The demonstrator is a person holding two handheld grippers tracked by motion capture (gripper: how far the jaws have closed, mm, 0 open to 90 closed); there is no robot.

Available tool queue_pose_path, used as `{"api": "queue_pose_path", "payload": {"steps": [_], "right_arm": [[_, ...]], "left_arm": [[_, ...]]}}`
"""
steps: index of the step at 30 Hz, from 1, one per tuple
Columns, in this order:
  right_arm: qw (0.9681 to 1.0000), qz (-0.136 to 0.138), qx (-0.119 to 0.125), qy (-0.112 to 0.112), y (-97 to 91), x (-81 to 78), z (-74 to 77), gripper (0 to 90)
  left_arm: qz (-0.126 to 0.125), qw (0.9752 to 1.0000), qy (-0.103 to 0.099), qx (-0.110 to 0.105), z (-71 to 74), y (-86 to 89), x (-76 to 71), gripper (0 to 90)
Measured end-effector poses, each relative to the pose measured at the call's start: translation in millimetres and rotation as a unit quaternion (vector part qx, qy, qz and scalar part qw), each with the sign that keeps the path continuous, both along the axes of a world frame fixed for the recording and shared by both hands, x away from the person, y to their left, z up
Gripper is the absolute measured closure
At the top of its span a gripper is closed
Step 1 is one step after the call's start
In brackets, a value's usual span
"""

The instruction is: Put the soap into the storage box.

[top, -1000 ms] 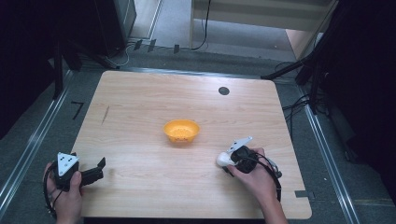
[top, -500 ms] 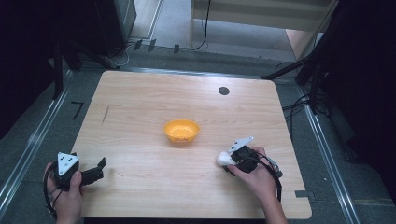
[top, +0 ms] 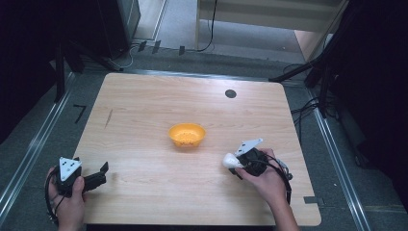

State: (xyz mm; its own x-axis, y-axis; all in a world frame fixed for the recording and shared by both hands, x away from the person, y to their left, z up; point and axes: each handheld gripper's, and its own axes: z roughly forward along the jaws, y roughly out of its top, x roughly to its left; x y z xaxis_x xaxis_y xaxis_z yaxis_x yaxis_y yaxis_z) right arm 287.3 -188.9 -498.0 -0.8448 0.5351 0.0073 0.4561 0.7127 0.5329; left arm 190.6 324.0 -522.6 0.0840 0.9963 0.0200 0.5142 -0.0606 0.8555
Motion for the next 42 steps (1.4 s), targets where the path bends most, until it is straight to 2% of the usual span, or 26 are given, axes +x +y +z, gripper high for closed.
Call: {"api": "queue_pose_path", "payload": {"steps": [11,16,33,42], "right_arm": [[0.9997,0.019,-0.004,-0.014,4.9,9.1,10.6,50.4],[0.9996,0.025,0.005,-0.014,6.5,14.8,16.7,50.4],[0.9983,0.055,-0.004,-0.016,22.6,32.2,29.1,50.3],[0.9981,0.058,-0.004,-0.018,30.1,39.8,32.5,50.3]], "left_arm": [[-0.005,1.0000,0.004,0.002,-0.1,-0.4,0.6,3.1],[-0.006,1.0000,0.005,0.001,0.0,-0.3,0.8,3.1],[-0.007,1.0000,0.005,0.004,-0.2,-1.4,0.7,3.2],[-0.005,0.9999,0.002,0.009,0.0,-1.7,-0.8,3.3]]}}
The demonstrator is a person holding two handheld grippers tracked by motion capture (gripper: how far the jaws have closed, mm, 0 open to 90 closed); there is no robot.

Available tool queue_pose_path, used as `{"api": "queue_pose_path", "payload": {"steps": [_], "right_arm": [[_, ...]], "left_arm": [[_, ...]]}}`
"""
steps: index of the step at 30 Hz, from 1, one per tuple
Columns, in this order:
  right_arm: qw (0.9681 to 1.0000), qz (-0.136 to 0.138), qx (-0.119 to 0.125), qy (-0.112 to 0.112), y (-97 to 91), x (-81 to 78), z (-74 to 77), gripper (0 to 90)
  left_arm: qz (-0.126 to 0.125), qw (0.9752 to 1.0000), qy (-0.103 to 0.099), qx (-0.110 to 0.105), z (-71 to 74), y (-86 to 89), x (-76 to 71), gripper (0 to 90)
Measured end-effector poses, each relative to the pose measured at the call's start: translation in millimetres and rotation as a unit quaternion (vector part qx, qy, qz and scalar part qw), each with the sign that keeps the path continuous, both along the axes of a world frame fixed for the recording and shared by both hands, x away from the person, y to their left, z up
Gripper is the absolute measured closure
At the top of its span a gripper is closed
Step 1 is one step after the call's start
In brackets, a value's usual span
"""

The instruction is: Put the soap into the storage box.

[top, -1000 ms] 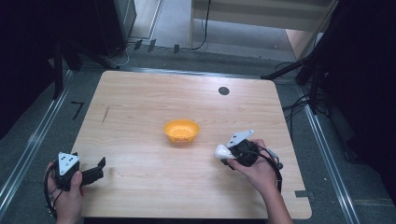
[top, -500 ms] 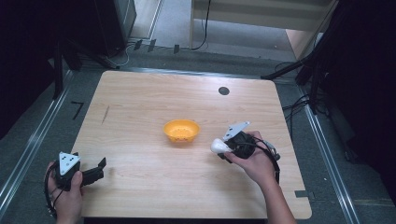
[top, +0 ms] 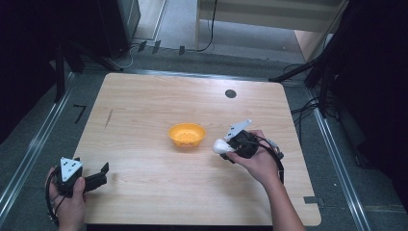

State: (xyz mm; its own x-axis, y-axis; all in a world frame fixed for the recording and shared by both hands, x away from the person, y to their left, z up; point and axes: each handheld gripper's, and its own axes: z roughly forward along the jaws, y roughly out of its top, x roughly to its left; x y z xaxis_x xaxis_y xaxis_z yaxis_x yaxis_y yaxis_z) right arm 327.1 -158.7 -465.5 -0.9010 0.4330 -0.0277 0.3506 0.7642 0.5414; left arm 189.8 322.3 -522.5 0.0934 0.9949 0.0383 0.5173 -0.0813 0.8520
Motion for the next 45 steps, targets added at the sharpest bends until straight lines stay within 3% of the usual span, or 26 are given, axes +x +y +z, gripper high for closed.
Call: {"api": "queue_pose_path", "payload": {"steps": [8,22,41,45], "right_arm": [[0.9999,0.015,0.004,-0.006,5.3,7.1,8.1,50.3],[0.9992,0.037,0.011,0.003,18.6,21.9,18.8,50.3],[0.9980,0.060,0.020,0.003,30.5,37.9,24.1,50.3],[0.9970,0.075,0.020,0.001,37.0,42.7,22.7,50.2]], "left_arm": [[0.000,1.0000,0.000,0.001,-0.1,-0.3,0.1,3.3],[0.000,1.0000,0.001,0.001,-0.1,-0.3,0.5,3.3],[-0.003,1.0000,0.003,0.000,-0.3,-0.4,0.9,3.3],[-0.004,1.0000,0.005,0.000,-0.2,-0.3,1.0,3.3]]}}
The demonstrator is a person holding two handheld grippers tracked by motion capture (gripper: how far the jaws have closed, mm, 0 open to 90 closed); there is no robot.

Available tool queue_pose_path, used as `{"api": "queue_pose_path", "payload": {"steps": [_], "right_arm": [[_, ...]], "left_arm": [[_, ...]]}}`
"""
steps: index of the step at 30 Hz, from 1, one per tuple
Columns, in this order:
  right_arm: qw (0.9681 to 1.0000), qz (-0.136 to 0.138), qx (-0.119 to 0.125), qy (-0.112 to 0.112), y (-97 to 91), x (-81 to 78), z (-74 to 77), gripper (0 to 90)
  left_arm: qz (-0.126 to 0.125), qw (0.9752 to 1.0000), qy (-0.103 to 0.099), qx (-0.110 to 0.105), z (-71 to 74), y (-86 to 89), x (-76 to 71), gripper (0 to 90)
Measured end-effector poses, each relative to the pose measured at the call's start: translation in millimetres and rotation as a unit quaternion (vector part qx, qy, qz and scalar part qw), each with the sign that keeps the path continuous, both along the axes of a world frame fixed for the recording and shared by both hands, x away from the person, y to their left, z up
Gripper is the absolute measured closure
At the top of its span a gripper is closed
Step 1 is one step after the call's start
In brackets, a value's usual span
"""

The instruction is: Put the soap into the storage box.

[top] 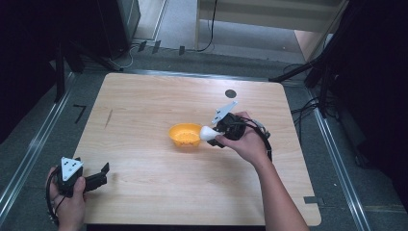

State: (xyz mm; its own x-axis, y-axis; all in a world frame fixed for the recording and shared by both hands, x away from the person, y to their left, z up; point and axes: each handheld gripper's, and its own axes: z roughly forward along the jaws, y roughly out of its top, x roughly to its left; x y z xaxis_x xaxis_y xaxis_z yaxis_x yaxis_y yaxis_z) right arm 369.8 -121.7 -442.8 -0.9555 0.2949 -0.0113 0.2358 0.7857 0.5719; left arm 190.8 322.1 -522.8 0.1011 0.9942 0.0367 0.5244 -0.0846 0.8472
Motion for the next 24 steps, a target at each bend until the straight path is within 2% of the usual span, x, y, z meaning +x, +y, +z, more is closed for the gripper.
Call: {"api": "queue_pose_path", "payload": {"steps": [9,12,20,24], "right_arm": [[0.9998,0.017,0.004,-0.001,11.5,8.8,0.3,50.3],[0.9996,0.030,0.000,-0.003,17.4,11.1,2.0,50.3],[0.9993,0.036,-0.004,-0.002,28.8,15.6,6.7,50.3],[0.9987,0.048,-0.016,-0.003,41.9,19.0,7.2,50.3]], "left_arm": [[0.000,1.0000,0.000,0.001,0.0,0.0,0.0,3.3],[0.000,1.0000,0.000,0.000,-0.1,0.1,0.3,3.3],[0.000,1.0000,0.000,-0.003,-0.2,0.4,0.5,3.3],[0.000,1.0000,0.001,-0.002,0.0,0.4,0.3,3.3]]}}
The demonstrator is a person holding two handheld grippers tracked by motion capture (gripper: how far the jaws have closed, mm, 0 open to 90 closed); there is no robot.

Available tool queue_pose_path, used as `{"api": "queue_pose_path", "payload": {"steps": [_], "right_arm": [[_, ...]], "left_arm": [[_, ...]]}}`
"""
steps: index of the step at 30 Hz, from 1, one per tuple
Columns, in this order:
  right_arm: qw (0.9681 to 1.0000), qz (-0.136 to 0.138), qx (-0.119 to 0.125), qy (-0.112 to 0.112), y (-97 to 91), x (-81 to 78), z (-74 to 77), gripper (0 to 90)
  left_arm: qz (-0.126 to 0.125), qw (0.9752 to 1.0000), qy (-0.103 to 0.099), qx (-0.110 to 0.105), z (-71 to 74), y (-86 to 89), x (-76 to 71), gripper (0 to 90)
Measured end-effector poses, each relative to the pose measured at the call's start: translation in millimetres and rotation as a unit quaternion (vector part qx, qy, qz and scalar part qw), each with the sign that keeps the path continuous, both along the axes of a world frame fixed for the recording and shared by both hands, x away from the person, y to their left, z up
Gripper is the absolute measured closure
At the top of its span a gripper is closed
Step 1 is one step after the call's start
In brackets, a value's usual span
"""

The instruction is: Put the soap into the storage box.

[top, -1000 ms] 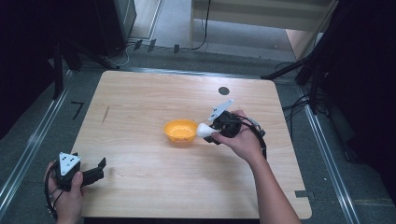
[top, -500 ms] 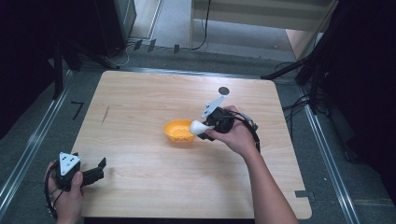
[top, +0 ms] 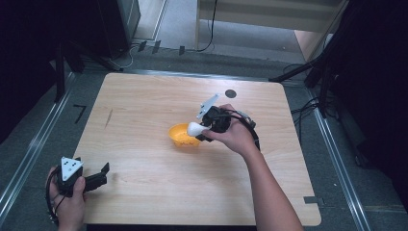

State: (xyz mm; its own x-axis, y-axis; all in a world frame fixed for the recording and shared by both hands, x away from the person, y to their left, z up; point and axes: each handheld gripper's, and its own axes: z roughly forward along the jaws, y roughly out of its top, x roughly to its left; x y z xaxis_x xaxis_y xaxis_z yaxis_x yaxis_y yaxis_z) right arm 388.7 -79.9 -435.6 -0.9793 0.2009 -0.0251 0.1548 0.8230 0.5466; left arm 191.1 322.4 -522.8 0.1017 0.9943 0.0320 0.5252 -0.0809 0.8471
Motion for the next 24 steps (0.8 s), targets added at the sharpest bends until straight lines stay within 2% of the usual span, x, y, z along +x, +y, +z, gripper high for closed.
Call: {"api": "queue_pose_path", "payload": {"steps": [15,23,24], "right_arm": [[0.9996,0.029,-0.007,-0.001,28.1,7.9,-5.1,50.3],[0.9990,0.040,-0.020,-0.008,42.3,13.0,-11.7,50.3],[0.9987,0.041,-0.028,-0.009,44.9,14.7,-13.8,50.3]], "left_arm": [[-0.003,1.0000,-0.001,-0.002,-0.1,0.7,0.3,3.3],[-0.004,1.0000,-0.001,-0.003,0.1,1.0,0.2,3.3],[-0.005,1.0000,0.000,-0.004,0.1,1.2,0.2,3.3]]}}
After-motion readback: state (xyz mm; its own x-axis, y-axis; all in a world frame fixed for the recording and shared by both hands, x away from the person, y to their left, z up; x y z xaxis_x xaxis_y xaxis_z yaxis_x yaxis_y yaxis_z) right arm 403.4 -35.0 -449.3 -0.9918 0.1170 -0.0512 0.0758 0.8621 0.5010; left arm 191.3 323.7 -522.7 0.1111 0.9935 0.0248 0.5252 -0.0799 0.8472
